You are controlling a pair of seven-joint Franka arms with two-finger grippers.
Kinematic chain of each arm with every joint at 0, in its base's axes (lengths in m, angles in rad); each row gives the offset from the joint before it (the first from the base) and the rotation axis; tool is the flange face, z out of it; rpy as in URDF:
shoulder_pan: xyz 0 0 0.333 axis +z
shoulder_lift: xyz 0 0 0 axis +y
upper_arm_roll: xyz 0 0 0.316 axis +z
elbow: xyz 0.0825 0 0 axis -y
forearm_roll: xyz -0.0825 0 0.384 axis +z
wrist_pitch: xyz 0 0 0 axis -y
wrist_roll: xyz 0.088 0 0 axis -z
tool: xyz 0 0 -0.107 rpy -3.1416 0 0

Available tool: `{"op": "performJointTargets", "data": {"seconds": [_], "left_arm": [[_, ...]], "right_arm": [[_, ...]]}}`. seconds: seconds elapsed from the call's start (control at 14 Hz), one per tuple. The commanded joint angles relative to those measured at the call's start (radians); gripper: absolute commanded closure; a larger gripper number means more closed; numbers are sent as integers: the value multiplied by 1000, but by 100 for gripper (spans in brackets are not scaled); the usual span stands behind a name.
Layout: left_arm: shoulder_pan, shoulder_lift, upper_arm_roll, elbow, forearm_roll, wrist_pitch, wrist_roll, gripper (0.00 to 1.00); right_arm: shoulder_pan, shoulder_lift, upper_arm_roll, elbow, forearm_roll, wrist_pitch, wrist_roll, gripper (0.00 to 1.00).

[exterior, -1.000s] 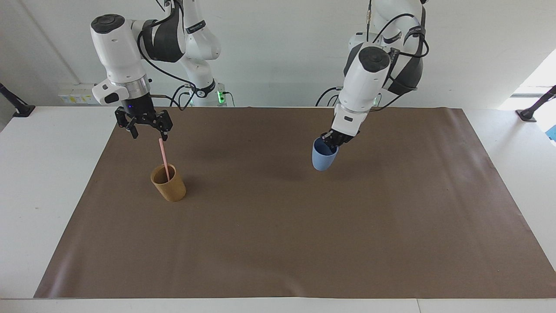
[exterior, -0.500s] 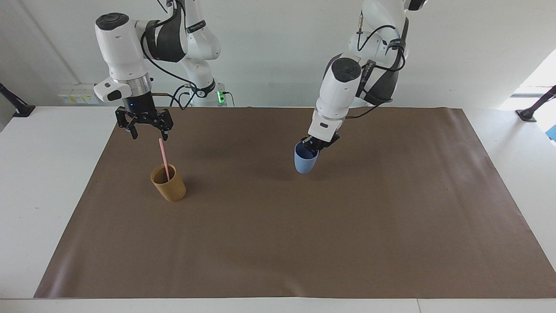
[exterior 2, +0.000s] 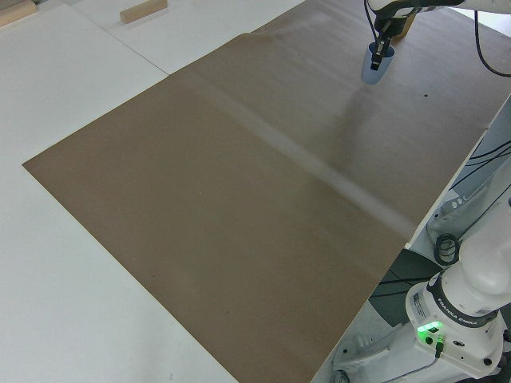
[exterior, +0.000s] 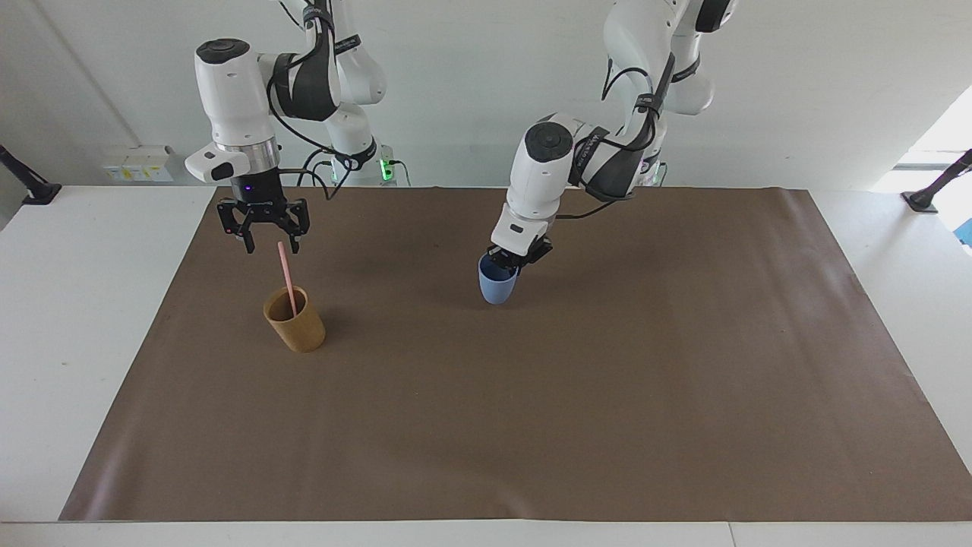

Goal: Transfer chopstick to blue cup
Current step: 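Slide the blue cup toward the table center while the right gripper grasps the chopstick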

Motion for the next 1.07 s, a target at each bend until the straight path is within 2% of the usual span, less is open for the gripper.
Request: {"op": "performJointTargets", "data": {"seconds": [0.0, 0.07, 0.14, 0.21, 0.36, 0.5, 0.57, 0.64, 0.71, 0.86, 1.0], "left_arm": [[-53, 25, 22, -17, -8, 46, -31, 100], [-49, 32, 21, -10, -2, 54, -31, 100], [-51, 34, 22, -10, -2, 65, -32, 100], [-52, 34, 23, -12, -1, 62, -32, 100], [-51, 34, 23, -20, 1, 57, -31, 100], [-51, 34, 21, -21, -1, 57, -31, 81], [-51, 34, 21, -21, 1, 54, -31, 63], [-51, 34, 22, -21, 1, 51, -31, 43], [-51, 34, 24, -20, 1, 48, -31, 11], [-46, 31, 33, -10, 2, 8, -31, 0], [-14, 1, 35, -9, 39, -33, -29, 0]], "right_arm": [[-4, -32, 0, -35, 34, 18, -46, 74], [-4, -32, -1, -39, 34, 18, -58, 91], [-5, -30, 0, -39, 34, 18, -78, 96], [-5, -30, -1, -39, 34, 17, -82, 100], [-8, -27, -1, -36, 34, 17, -82, 100], [-13, -16, -1, -3, 34, 11, -81, 100], [-15, -10, -1, 21, 34, 0, -72, 100], [-13, -3, -1, 46, 34, -17, -66, 100], [-13, 2, -1, 76, 34, -50, -50, 100], [-8, 10, 0, 165, 33, -179, -14, 100], [-5, 24, 2, 274, 27, -325, 29, 100]]}}
